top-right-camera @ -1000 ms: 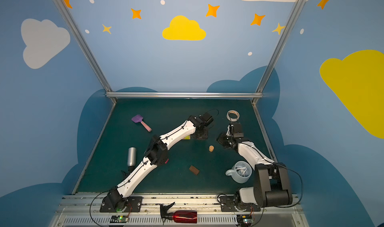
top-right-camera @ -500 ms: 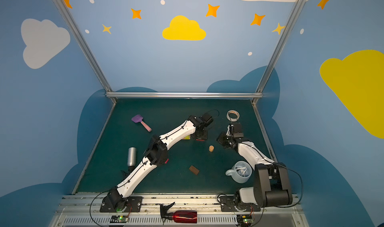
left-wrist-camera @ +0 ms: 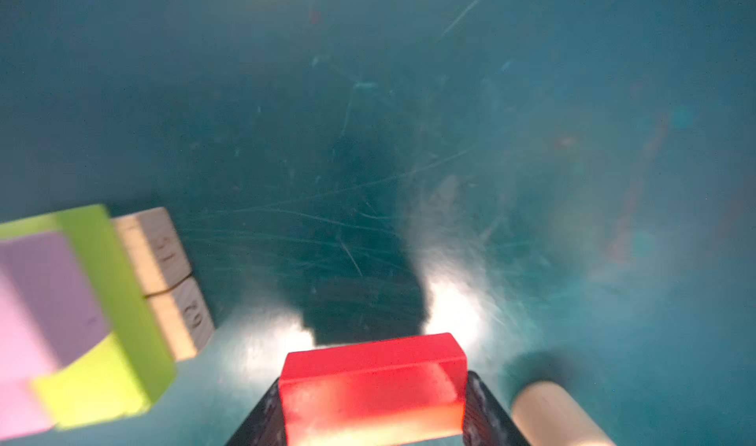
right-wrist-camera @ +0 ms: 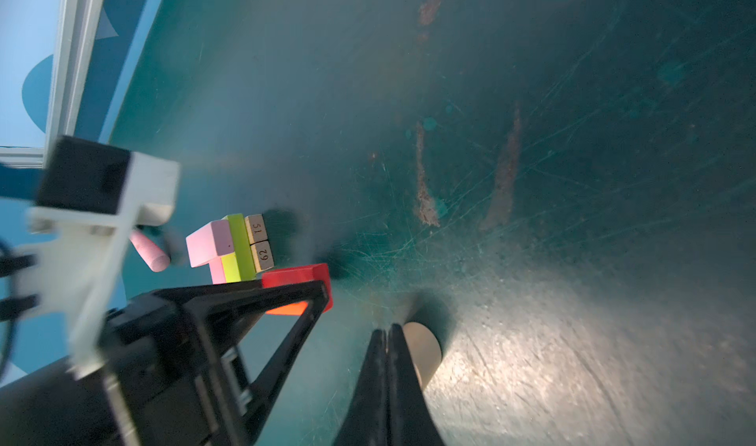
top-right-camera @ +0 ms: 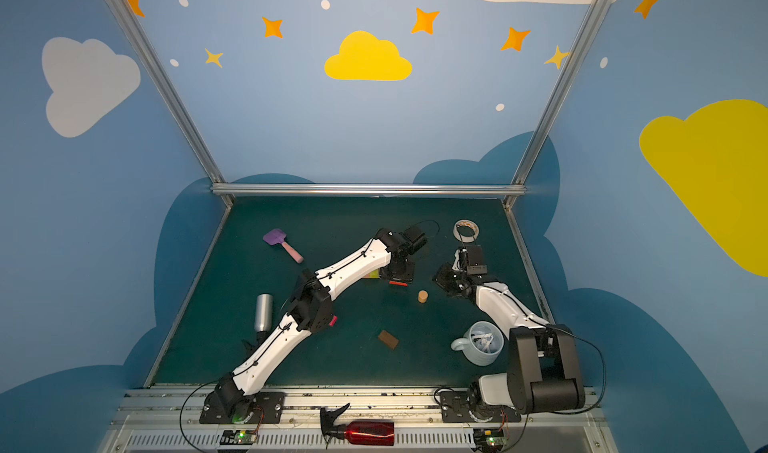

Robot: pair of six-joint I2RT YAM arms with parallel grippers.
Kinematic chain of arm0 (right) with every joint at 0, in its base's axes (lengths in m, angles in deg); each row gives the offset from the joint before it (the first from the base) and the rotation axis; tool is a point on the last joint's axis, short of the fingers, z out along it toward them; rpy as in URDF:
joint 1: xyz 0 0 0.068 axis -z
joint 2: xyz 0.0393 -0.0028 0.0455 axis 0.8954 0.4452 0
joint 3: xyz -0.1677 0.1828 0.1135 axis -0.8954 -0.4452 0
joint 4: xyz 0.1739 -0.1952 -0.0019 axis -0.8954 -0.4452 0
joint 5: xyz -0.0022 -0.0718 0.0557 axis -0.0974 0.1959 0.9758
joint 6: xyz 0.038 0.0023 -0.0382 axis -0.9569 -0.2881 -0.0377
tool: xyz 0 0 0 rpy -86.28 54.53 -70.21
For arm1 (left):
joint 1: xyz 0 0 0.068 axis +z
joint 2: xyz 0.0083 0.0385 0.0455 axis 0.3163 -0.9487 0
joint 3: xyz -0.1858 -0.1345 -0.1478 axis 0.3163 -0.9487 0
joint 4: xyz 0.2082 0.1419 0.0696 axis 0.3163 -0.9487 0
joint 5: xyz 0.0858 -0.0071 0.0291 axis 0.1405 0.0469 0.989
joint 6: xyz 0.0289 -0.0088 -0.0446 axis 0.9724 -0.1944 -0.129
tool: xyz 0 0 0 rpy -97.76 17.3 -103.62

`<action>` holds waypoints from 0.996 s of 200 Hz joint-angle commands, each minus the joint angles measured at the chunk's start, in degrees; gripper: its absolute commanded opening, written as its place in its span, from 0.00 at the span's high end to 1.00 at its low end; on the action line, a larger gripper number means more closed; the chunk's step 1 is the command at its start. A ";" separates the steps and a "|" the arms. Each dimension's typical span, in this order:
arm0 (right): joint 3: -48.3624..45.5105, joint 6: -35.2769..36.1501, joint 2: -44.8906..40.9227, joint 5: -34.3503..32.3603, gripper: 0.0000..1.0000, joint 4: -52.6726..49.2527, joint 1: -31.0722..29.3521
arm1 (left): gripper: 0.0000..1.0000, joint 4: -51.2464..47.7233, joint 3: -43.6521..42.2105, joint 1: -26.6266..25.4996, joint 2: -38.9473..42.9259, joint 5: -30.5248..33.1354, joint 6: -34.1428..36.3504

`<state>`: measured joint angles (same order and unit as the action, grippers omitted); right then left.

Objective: Build the wood block tower
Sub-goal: 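Lift the red block and carry it over the block group with the left gripper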

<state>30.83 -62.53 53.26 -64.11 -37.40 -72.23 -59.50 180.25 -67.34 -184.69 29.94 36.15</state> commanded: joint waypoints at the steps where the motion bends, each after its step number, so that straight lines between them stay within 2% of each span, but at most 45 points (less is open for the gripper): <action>1: 0.44 0.68 -1.63 0.38 1.00 -0.76 -0.10 | 0.52 -1.62 -0.02 -0.23 4.58 -0.34 0.22; 44: 0.80 0.71 -1.77 0.38 1.00 -1.29 -0.57 | 0.51 -3.55 -0.02 -0.22 7.27 1.60 0.13; 79: 0.93 0.61 -1.41 0.19 1.00 -1.30 -1.13 | 0.51 -7.80 -0.36 -0.23 9.01 5.68 -1.67; 111: 1.42 0.57 -0.43 0.21 1.00 -1.13 -1.95 | 0.51 -8.91 -3.33 -0.23 10.75 8.11 -2.47; 141: 1.86 0.55 0.21 0.11 1.00 -1.12 -2.75 | 0.51 -5.95 -10.13 0.03 14.25 8.85 -3.55; 199: 2.31 0.63 0.47 -0.83 1.00 -1.67 -3.55 | 0.51 4.19 -26.51 3.00 22.16 6.42 -4.97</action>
<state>31.40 -62.53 53.31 -64.22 -38.04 -75.29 -59.98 157.95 -66.05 -165.79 36.63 32.39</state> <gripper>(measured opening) 0.048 0.589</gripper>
